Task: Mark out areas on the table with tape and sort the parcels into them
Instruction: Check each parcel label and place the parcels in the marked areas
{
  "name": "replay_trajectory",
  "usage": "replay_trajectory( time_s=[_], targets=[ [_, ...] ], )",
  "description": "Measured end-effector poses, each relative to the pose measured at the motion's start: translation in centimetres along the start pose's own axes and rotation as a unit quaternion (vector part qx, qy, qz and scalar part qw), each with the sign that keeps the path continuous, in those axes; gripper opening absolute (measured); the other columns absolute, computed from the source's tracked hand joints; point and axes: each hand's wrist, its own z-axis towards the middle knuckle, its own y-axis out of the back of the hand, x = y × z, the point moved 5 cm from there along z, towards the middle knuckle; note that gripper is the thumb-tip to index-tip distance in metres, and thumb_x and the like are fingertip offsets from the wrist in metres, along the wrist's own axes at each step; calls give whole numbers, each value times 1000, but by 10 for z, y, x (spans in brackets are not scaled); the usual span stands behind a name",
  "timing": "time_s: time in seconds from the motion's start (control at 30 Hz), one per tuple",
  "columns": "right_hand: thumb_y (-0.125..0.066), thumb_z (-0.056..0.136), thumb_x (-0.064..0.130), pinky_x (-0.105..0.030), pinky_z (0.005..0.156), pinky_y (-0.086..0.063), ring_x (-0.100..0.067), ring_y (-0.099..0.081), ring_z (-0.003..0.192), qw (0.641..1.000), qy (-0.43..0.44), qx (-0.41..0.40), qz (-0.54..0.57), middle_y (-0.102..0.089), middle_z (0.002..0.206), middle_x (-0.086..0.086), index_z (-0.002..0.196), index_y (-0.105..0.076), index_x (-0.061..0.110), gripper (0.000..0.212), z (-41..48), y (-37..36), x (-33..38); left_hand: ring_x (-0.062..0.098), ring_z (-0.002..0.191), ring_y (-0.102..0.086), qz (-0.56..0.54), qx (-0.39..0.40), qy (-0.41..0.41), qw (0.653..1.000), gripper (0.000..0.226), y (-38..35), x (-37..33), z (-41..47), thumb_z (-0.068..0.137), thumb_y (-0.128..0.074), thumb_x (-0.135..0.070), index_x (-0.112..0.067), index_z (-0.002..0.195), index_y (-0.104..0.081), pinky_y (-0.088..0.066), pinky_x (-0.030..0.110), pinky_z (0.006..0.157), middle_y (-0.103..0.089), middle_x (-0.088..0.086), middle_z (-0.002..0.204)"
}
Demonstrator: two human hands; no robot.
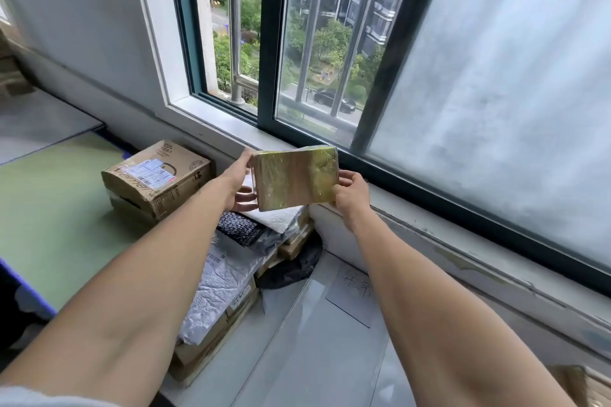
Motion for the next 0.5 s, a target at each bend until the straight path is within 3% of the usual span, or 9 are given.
replay_trajectory(
  time_s=[0.07,0.17,0.27,0.37,0.5],
  targets=[
    [-59,86,-8,-33,72,-57,-20,-64,84,1000,17,-11,15,-67,104,-12,110,-56,9,29,-6,14,5,27,89,-63,22,63,8,998,75,-4,6,-6,78,-50,-77,-14,118,-58,-58,37,66,-62,17,106],
    [-62,87,-6,-35,76,-54,-22,-60,85,998,33,-31,49,-66,101,-14,99,-59,11,21,-11,32,5,27,97,-63,106,128,6,986,74,-19,13,-15,74,-61,-69,-16,125,-58,-58,40,75,-62,14,117],
    [-56,93,-3,-37,76,-52,-21,-59,84,997,47,-39,45,-68,102,-11,90,-64,15,20,-18,37,5,31,101,-63,145,187,23,971,68,-45,24,-30,70,-74,-59,-17,121,-60,-57,41,71,-58,12,123],
    [-58,94,1,-35,71,-53,-16,-61,78,995,64,-41,68,-70,101,-10,95,-67,14,16,-25,45,13,35,107,-61,129,205,26,970,70,-64,37,-42,66,-77,-58,-19,123,-61,-58,37,66,-55,14,127],
    [-53,98,1,-42,81,-56,-18,-63,82,994,72,-29,73,-71,97,-6,90,-68,17,23,-30,62,26,34,101,-66,116,226,15,967,73,-82,49,-50,66,-76,-60,-18,124,-60,-58,38,68,-57,15,127]
  ],
)
